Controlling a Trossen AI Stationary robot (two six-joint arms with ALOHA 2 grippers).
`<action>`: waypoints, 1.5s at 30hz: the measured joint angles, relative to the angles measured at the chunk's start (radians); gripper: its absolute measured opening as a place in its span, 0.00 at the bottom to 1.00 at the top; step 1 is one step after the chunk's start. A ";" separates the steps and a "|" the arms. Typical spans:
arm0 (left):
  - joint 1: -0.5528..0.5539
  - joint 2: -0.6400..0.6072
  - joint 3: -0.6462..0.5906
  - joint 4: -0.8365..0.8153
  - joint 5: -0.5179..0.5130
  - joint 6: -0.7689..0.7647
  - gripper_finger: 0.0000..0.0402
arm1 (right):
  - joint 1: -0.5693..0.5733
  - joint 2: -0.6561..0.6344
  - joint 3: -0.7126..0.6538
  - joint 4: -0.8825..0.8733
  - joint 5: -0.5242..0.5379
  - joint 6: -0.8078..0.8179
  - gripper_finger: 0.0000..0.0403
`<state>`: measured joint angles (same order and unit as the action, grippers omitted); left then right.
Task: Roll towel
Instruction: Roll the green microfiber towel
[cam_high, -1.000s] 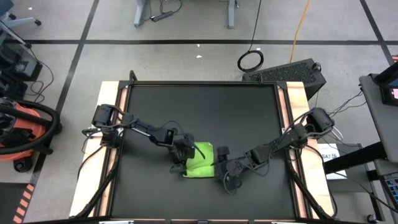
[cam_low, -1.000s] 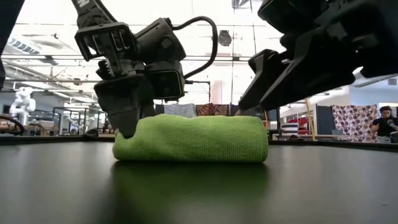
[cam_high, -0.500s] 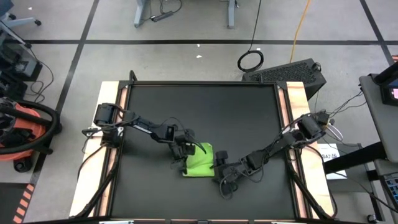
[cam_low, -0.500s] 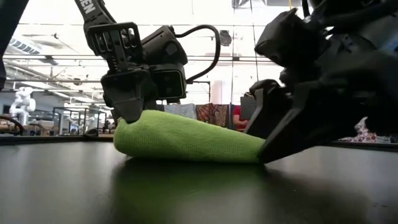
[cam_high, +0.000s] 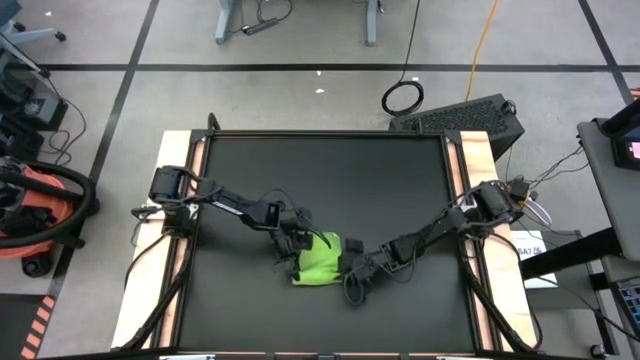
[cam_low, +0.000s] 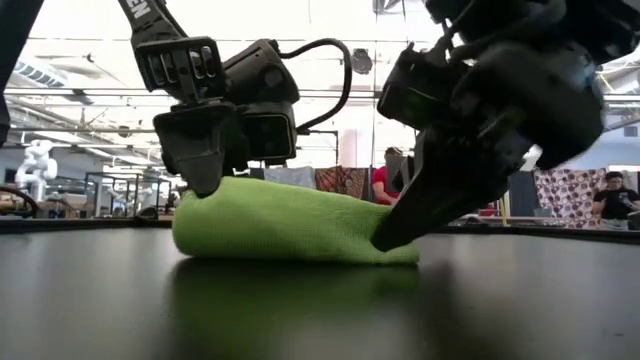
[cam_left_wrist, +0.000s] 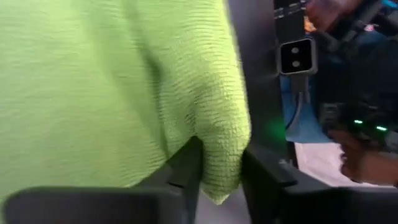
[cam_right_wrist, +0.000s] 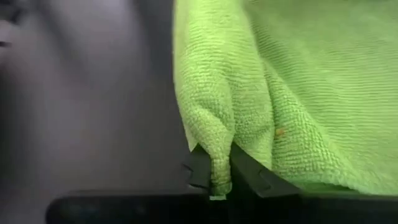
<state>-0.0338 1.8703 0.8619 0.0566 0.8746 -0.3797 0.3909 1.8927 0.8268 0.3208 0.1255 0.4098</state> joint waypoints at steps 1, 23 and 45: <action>0.000 -0.009 0.000 -0.009 -0.015 -0.001 0.28 | -0.007 0.000 0.000 0.005 -0.045 0.020 0.03; -0.413 -0.280 0.005 -0.246 -1.038 0.309 0.49 | -0.195 0.003 0.000 0.018 -0.532 0.361 0.02; -0.611 -0.065 0.006 -0.136 -1.448 0.228 0.49 | -0.260 0.003 -0.001 0.020 -0.576 0.471 0.02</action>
<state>-0.6451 1.8057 0.8677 -0.0790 -0.5738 -0.1516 0.1310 1.8954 0.8257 0.3412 -0.4503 0.8806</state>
